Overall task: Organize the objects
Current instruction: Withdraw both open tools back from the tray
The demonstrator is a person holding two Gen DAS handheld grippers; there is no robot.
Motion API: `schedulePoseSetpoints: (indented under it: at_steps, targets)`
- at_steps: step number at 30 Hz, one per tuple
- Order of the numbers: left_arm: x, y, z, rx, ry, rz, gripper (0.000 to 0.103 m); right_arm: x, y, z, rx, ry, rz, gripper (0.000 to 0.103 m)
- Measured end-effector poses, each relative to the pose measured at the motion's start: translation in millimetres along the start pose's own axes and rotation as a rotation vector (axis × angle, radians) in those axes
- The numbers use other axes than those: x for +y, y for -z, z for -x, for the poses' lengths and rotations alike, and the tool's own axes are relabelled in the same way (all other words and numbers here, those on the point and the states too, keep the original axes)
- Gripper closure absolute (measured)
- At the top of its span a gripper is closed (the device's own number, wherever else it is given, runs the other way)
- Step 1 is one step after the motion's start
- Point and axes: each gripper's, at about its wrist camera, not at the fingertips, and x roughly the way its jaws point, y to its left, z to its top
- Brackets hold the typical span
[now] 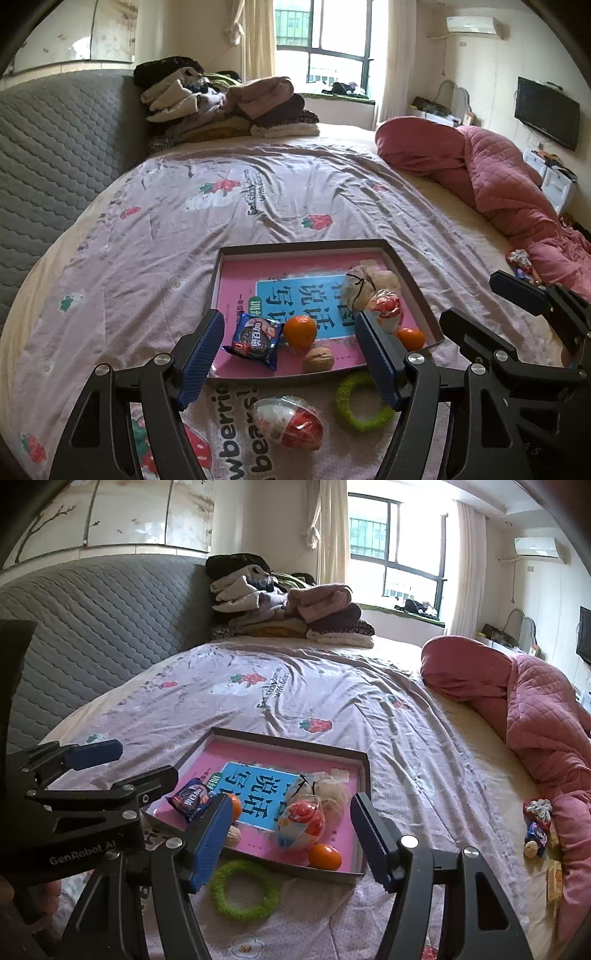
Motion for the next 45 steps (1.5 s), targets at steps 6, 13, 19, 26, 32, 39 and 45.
schedulePoseSetpoints:
  at_steps: [6, 13, 19, 26, 32, 39, 45]
  targets:
    - [-1, 2, 17, -0.024, -0.001, -0.002, 0.028, 1, 0, 13, -0.021, 0.0, 0.006, 0.037]
    - [0, 9, 26, -0.025, -0.003, 0.003, 0.028, 3, 5, 20, -0.024, -0.002, 0.01, 0.037]
    - [3, 24, 26, -0.005, -0.011, 0.007, 0.028, 4, 11, 23, -0.017, -0.002, 0.011, 0.037]
    - [7, 43, 19, 0.033, -0.023, 0.025, 0.028, 10, 22, 22, 0.001, -0.005, 0.023, 0.037]
    - [9, 52, 15, 0.046, -0.033, 0.026, 0.028, 13, 32, 20, 0.02, -0.006, 0.027, 0.037]
    - [7, 64, 15, 0.061, -0.034, 0.023, 0.028, 17, 41, 19, 0.035, -0.01, 0.029, 0.037]
    - [8, 74, 13, 0.078, -0.037, 0.026, 0.028, 17, 48, 17, 0.045, -0.009, 0.029, 0.037]
